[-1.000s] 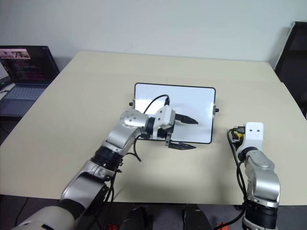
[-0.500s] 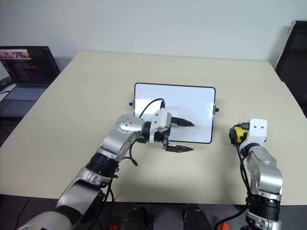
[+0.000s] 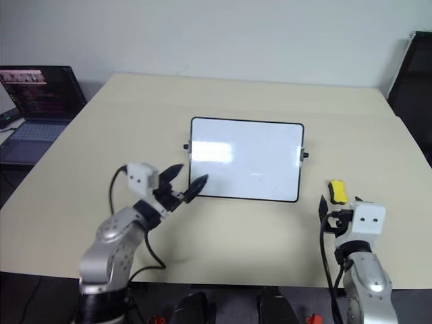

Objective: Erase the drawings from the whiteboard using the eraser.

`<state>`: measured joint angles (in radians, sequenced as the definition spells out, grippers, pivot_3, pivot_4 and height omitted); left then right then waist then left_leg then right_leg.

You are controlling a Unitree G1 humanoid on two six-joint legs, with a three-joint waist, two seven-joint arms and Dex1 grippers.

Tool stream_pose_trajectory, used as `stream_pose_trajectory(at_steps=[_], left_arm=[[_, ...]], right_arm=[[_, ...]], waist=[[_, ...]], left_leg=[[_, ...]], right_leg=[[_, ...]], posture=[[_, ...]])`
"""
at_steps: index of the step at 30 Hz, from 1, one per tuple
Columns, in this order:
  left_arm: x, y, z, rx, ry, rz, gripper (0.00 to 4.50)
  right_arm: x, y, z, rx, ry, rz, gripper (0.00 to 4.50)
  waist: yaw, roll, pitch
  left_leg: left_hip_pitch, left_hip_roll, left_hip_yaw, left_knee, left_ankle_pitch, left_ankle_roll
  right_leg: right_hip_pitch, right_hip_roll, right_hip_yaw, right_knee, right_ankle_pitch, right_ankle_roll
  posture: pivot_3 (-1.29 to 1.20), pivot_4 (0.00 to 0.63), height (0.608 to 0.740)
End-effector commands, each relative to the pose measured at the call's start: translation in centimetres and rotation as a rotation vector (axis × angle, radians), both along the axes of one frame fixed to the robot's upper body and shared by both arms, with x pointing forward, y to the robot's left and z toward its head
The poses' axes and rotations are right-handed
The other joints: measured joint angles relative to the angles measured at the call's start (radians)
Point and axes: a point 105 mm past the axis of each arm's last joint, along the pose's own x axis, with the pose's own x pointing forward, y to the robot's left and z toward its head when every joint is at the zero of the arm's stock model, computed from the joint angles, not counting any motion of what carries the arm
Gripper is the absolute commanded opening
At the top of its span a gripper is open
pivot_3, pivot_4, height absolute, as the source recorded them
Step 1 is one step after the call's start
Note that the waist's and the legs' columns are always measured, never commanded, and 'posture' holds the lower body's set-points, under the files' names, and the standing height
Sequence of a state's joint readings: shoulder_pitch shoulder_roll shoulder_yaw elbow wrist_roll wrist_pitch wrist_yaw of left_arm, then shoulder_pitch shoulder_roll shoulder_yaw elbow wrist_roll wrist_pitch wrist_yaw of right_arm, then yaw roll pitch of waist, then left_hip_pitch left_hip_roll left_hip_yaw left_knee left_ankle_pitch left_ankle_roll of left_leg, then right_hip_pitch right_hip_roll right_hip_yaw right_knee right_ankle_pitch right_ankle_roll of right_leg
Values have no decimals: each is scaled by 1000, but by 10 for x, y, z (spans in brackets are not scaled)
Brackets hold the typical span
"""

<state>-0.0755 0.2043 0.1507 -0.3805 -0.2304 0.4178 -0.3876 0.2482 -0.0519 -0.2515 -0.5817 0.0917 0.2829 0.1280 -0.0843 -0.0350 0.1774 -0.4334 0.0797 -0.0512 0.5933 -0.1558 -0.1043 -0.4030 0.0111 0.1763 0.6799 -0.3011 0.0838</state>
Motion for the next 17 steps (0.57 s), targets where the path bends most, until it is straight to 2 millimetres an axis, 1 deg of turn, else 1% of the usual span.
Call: stream_pose_trajectory(at_steps=[1,3,5,6,7,10,12,14,17], left_arm=[[-8,26,13,47,-69,185,4500],[-10,34,11,60,-59,220,4500],[-9,29,12,64,-63,235,4500],[-8,29,13,68,-67,247,4500],[-8,36,14,73,-70,273,4500],[-10,41,13,74,-77,310,4500],[-13,36,11,76,-80,306,4500],[-16,37,6,68,-64,323,4500],[-12,35,0,54,-51,320,4500]], right_arm=[[-6,-11,7,-25,-85,-29,4463],[-7,-11,1,-32,-69,-5,4463],[-6,-22,-3,-37,-55,2,4463],[-6,-24,-5,-35,-46,10,4463],[-7,-22,-6,-27,-46,16,4463],[-8,-20,-6,-38,-33,32,4463],[-8,-22,-5,-44,-28,32,4463],[-6,-17,-3,-52,-15,61,4463],[0,-18,-5,-78,23,85,4463]], waist=[[-1,0,0],[-2,-1,0],[-1,-1,0],[-1,-1,-1],[-1,-1,-1],[-1,-2,-1],[-2,-1,-1],[-2,-1,-1],[-1,-1,-1]], left_leg=[[0,0,0,0,0,0],[2,0,0,1,0,0],[2,0,0,1,0,0],[2,-1,0,1,0,0],[1,-2,0,1,0,0],[1,-2,0,1,0,0],[0,-2,1,-1,0,0],[-1,-2,1,-2,0,0],[-1,-2,1,-3,-1,-1]], right_leg=[[0,0,0,0,0,0],[-2,0,0,-1,0,0],[-2,0,1,-1,0,0],[-2,-1,1,-3,0,0],[-1,-1,1,-4,0,0],[-1,-2,1,-3,0,0],[0,-2,1,-3,0,0],[0,-2,1,-3,-1,0],[0,-1,1,-3,-2,-1]], posture=[[0,150,740],[0,150,740],[0,150,740],[0,150,740],[0,150,740],[0,150,740],[0,150,740],[0,150,740],[0,150,740]])
